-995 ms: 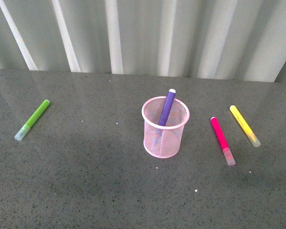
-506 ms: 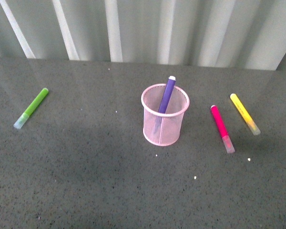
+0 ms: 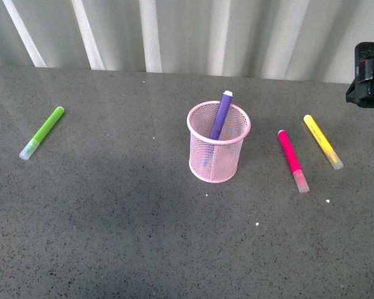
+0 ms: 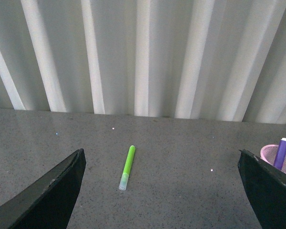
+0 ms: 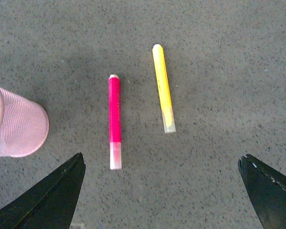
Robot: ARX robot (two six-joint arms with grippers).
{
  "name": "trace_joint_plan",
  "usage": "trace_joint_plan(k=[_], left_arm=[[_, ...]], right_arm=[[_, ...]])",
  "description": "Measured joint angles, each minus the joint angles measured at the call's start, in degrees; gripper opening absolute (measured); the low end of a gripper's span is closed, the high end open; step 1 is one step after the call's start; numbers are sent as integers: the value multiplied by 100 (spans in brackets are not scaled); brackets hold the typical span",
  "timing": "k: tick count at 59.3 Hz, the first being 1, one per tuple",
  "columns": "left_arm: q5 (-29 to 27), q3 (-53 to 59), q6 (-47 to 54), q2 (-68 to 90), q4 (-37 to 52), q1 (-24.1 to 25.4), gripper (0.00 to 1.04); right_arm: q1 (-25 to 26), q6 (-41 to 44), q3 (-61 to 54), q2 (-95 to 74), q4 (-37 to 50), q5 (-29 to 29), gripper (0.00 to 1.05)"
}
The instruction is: Insert purple and pink pens into pink cup
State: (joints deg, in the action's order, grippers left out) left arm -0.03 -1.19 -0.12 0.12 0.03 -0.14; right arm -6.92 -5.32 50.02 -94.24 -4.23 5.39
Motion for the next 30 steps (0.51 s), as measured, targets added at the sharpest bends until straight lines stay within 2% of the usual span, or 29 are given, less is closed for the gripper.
trace_joint_plan(k=[8,30], left_arm=[[2,0,0,0,0,0,98],[0,0,0,0,0,0,98]], right_arm=[[2,-162,619,-883,-39,-46,98],[-120,-273,1287,-1945,4,96,98]])
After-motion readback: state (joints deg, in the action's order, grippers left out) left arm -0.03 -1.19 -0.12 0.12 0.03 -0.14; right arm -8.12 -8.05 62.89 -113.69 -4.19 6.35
